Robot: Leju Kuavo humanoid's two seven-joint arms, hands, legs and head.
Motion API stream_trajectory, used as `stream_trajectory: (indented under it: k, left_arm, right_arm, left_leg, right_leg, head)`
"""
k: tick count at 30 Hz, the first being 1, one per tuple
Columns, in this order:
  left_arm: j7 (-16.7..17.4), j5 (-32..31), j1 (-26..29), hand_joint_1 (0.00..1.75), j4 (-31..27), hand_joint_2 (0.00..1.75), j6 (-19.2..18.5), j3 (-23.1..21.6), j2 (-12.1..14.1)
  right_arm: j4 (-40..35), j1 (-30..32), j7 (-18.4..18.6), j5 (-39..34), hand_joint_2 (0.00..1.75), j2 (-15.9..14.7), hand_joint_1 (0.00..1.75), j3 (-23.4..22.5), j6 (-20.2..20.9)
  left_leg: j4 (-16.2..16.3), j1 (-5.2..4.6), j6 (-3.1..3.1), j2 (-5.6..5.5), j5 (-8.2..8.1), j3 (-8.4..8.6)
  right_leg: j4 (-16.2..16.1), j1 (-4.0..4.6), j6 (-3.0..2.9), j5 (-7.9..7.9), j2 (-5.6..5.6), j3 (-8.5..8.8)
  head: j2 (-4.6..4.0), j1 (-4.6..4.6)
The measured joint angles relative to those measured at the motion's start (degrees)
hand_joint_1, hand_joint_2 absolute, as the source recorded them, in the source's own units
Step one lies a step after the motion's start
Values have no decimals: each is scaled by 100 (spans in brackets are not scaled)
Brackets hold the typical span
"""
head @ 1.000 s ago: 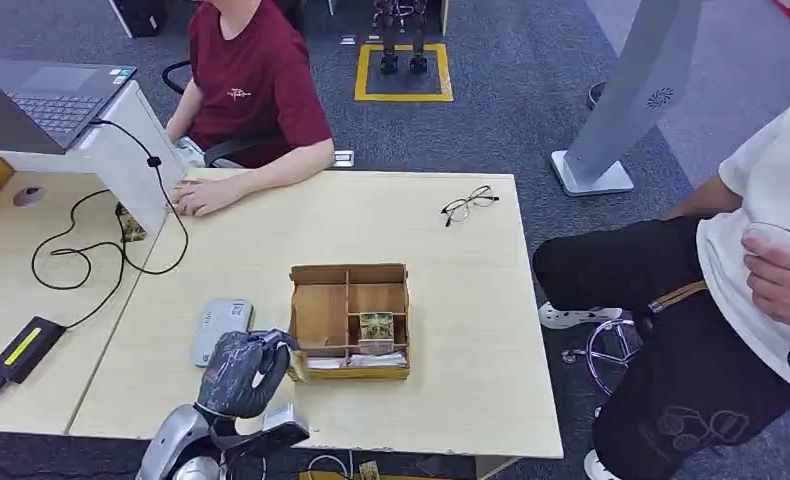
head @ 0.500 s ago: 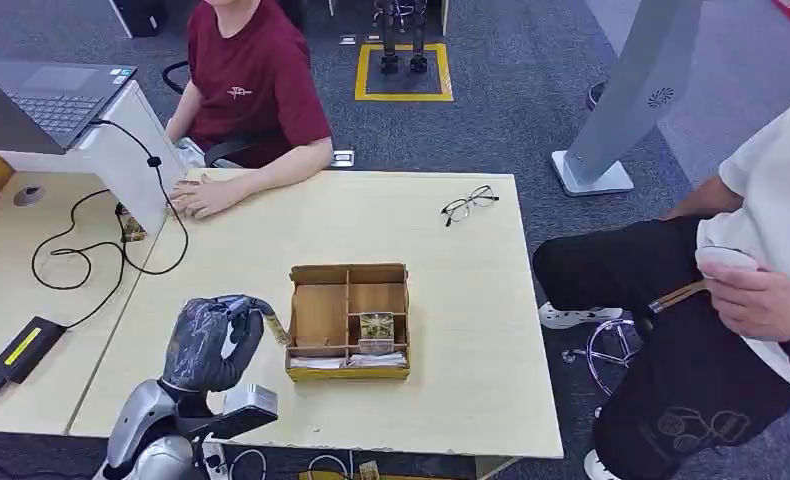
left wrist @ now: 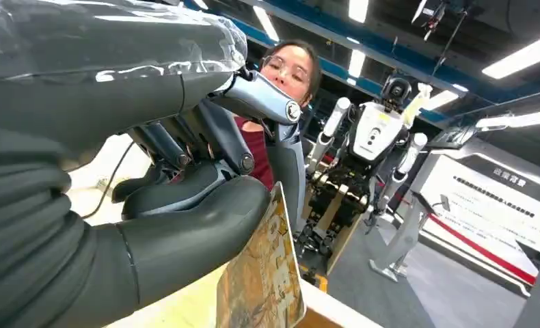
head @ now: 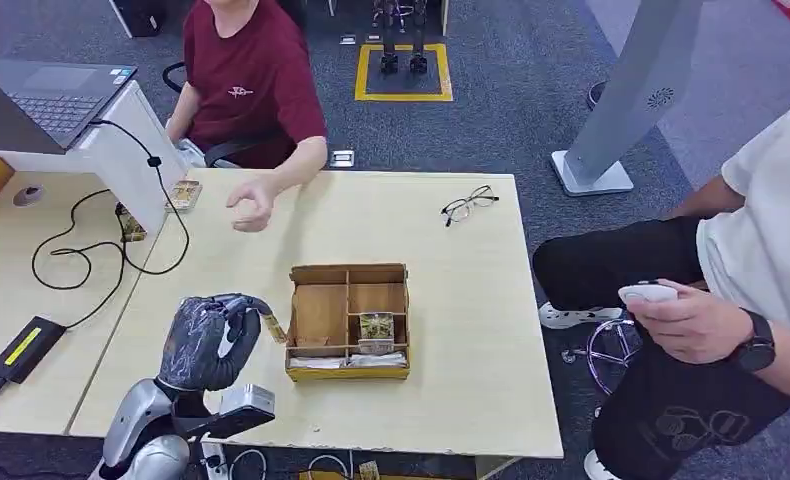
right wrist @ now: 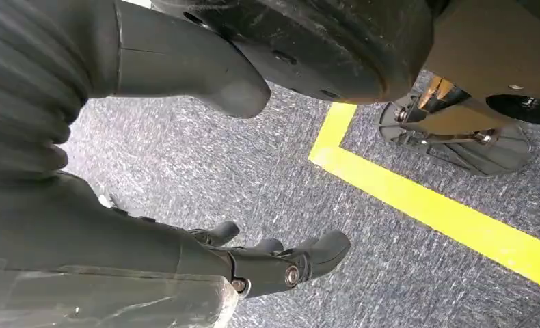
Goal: Pass the card to the sensor for recognition and then transmit it.
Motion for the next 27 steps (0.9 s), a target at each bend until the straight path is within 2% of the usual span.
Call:
stream_trajectory:
  k: [6, 9, 12, 14, 18, 27]
  left_arm:
    - [242, -117, -32, 175, 35, 175, 142, 100, -11]
    - [718, -779, -268, 175, 298, 175, 479, 214, -42]
    - [1269, -1457, -671, 175, 862, 175, 771, 421, -94]
    - [1482, -1537, -1014, 175, 1380, 175, 962, 617, -98]
    - [1342, -1480, -1507, 175, 2169, 175, 1121, 1006, -92]
    - [1318, -1480, -1636, 175, 2594, 175, 1110, 1152, -107]
  right_arm:
    - [0, -1, 17, 33, 175, 2, 0, 2, -4]
    - [0, -9, 53, 103, 175, 2, 0, 2, 9]
    - [-4, -42, 111, 227, 175, 9, 0, 11, 61]
    - [-7, -68, 184, 271, 175, 11, 0, 30, 92]
    - [-9, -87, 227, 332, 175, 11, 0, 57, 118]
    - [-11, -111, 205, 337, 175, 11, 0, 76, 125]
  left_leg:
    - [0, 0, 0, 0, 0, 0]
    - [0, 0, 1, -3, 3, -1]
    - [0, 0, -1, -2, 11, 0]
    - [0, 1, 2, -2, 19, -1]
    - [0, 0, 2, -1, 20, -1]
    - [1, 0, 3, 0, 18, -4]
  right_leg:
    - [0, 0, 0, 0, 0, -2]
    - [0, 0, 0, 0, -5, 1]
    - [1, 0, -1, 6, -2, 1]
    - [2, 1, 1, 11, -2, 1]
    - [3, 0, -1, 13, 0, 0]
    - [-1, 0, -1, 12, 2, -3]
  head:
    - [0, 0]
    - [0, -2]
    - [0, 0]
    - [0, 0]
    - [0, 0]
    - [0, -2]
